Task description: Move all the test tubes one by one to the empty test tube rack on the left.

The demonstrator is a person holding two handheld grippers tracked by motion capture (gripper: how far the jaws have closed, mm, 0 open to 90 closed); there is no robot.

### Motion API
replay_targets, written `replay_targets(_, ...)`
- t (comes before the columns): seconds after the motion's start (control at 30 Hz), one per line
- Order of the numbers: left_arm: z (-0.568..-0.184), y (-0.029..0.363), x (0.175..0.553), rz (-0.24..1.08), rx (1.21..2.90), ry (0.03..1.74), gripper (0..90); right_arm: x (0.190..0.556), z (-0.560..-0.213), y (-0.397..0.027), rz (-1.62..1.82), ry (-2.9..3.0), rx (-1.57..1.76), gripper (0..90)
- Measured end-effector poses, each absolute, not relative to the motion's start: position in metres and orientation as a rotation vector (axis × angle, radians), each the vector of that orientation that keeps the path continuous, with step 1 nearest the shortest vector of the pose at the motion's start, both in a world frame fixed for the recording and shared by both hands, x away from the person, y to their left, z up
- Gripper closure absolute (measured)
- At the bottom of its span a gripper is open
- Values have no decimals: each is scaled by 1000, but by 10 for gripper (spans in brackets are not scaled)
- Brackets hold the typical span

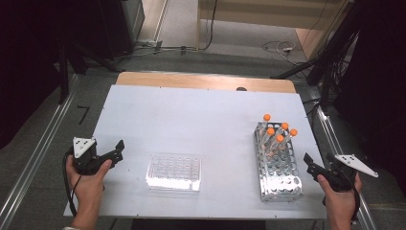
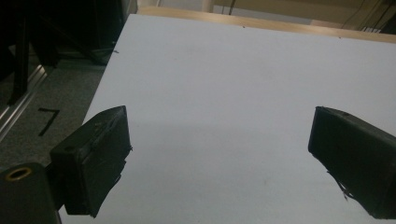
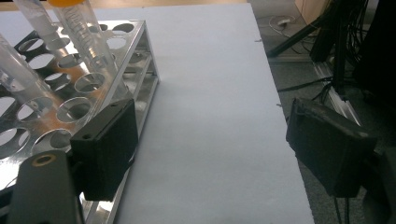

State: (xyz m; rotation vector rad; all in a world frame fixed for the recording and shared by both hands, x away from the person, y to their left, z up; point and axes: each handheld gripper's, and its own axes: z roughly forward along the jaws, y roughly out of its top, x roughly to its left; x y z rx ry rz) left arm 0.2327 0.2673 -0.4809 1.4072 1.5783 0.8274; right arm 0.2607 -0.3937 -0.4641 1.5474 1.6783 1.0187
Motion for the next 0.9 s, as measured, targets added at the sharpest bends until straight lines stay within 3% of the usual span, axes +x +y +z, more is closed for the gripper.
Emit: replay_targets(0.9,-480,267,236,812,1395,1566,67,275,-456,-387,1129,1749,1474,194)
